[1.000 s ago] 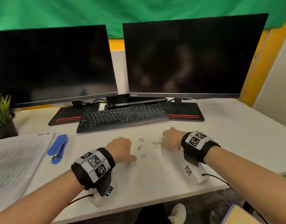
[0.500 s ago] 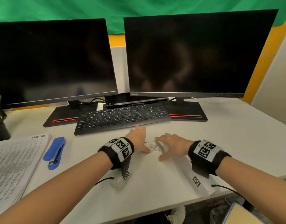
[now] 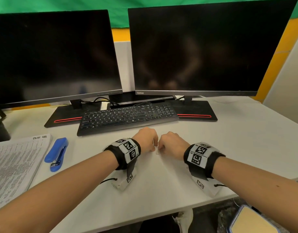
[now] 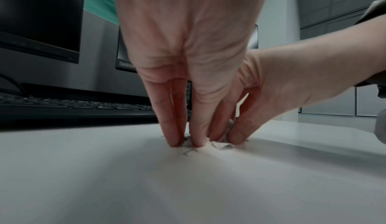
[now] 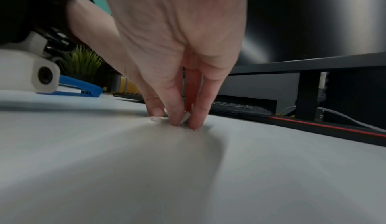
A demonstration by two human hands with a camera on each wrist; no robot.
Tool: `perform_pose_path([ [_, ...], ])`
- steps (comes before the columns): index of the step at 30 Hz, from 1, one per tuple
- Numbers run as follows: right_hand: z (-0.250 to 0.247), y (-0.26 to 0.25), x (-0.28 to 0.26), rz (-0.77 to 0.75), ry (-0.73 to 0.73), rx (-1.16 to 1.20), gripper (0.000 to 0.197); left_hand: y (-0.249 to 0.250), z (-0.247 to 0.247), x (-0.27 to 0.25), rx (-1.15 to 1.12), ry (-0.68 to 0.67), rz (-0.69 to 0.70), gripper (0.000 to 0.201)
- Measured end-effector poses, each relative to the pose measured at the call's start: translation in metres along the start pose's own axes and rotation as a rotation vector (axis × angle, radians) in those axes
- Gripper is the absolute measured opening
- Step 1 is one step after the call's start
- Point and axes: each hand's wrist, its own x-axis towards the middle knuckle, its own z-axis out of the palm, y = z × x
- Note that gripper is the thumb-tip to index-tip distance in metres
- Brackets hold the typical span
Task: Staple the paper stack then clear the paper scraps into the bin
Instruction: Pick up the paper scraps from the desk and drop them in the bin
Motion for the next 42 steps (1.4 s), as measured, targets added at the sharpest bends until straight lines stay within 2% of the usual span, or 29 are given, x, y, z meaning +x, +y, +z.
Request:
perform_pose_path([
  [4, 0.001, 0.005, 0.004, -0.002, 0.033, -0.002, 0.019, -0.001, 0.003, -0.001, -0.051, 0.024, 0.004, 0.018],
  [8, -0.002, 0.015, 0.009, 0.074, 0.098, 0.157, 0.018, -0.003, 0.0, 0.0, -0.07, 0.009, 0.025, 0.017],
  [12, -0.011, 0.024, 0.011, 0.228, 0.18, 0.434, 0.012, -0.007, -0.008, 0.003, -0.123, 0.008, 0.021, 0.015],
  [16, -0.022, 0.034, 0.008, 0.363, 0.274, 0.82, 0.012, -0.015, -0.021, 0.005, -0.31, 0.054, -0.046, 0.012],
  [19, -0.025, 0.041, -0.002, 0.41, 0.273, 1.06, 0.012, -0.016, -0.032, 0.005, -0.438, 0.11, -0.076, 0.005],
  [21, -0.024, 0.044, -0.011, 0.423, 0.277, 1.183, 0.01, -0.011, -0.036, 0.007, -0.5, 0.153, -0.079, 0.015],
  [23, -0.027, 0.048, -0.024, 0.407, 0.316, 1.324, 0.011, 0.001, -0.04, 0.007, -0.546, 0.172, -0.073, 0.014],
  [26, -0.044, 0.064, -0.051, 0.382, 0.395, 1.484, 0.018, 0.03, -0.046, 0.006, -0.623, 0.17, -0.023, 0.009],
  [33, -0.088, 0.12, -0.155, 0.423, 0.64, 1.52, 0.014, 0.149, -0.038, 0.001, -0.715, 0.061, 0.244, 0.006],
  [38, -0.09, 0.17, -0.242, 0.491, 0.866, 1.681, 0.01, 0.254, 0.003, -0.015, -0.707, -0.17, 0.496, 0.006],
  [42, -0.068, 0.204, -0.297, 0.576, 1.046, 1.747, 0.01, 0.317, 0.072, -0.021, -0.635, -0.355, 0.618, 0.007],
])
